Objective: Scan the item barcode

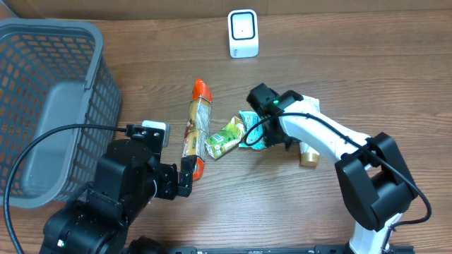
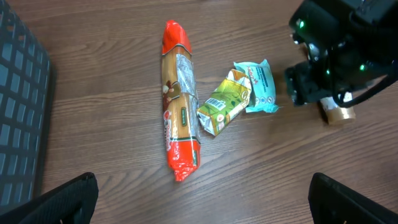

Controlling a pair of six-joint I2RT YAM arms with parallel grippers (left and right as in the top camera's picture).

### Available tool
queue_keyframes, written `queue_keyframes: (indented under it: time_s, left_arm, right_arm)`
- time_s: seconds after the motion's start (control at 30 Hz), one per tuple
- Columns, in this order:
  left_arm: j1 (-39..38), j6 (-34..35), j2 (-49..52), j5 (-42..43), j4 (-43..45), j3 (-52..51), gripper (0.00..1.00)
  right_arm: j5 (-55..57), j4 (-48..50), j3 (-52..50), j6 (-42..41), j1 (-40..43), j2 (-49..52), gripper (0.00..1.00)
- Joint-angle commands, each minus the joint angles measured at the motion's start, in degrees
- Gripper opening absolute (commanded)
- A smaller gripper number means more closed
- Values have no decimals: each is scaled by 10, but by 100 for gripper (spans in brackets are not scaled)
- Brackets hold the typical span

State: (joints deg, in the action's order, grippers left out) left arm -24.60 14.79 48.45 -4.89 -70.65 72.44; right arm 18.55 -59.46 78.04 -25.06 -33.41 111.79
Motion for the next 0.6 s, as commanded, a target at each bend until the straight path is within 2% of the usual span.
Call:
queue_keyframes:
  time_s: [0.0,0.13,0.27,0.37,0.4,0.57]
  left_arm:
    - [2,-7,-1,4,2,0,99]
    - [2,-7,-1,4,2,0,100]
    - [2,-7,-1,5,2,0,100]
    - [2,-7,-1,4,2,0,100]
    - [2,-7,-1,5,2,0,100]
    - [2,-7,-1,5,2,0,99]
  right_arm:
    - [-96,2,34,1,18,-34,80]
    - [-165,2,37,14,66,-87,80]
    - [-254,1,37,47,147,-127,80]
    - [-328,-6,36,89,217,-130,82]
    - [-381,-8,25,123,261,-128,86]
    - [-416,7,-27,147,328,-127,90]
